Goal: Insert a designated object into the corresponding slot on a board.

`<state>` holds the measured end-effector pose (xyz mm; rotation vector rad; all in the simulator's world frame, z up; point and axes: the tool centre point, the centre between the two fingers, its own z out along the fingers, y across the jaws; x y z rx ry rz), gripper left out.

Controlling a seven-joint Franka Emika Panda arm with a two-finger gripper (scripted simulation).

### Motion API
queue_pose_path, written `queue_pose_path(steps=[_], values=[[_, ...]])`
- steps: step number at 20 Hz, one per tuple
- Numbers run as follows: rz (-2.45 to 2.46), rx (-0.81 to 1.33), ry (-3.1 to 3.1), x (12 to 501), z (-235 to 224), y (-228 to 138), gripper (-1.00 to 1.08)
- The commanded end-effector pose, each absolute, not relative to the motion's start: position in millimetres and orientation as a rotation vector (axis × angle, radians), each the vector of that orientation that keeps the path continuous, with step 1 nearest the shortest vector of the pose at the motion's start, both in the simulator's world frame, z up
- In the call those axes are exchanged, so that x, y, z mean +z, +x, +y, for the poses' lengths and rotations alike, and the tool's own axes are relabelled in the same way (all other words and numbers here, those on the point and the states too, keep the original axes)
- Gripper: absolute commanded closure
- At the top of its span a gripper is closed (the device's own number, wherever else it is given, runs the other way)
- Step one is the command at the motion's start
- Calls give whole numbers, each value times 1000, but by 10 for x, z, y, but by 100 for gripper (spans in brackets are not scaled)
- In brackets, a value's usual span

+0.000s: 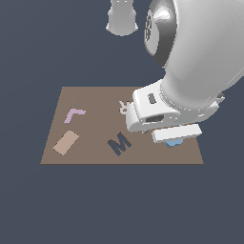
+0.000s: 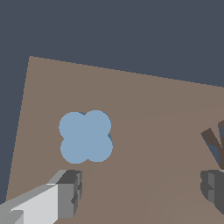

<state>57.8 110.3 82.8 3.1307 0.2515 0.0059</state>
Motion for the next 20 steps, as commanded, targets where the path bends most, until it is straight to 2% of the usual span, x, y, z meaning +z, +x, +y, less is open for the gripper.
queue_pose_path(steps=[1, 9, 20], values=[[292, 5, 3128, 713, 1268, 633, -92], [362, 1, 3121, 518, 1558, 711, -92], [369, -1, 3120, 363, 1586, 718, -92]])
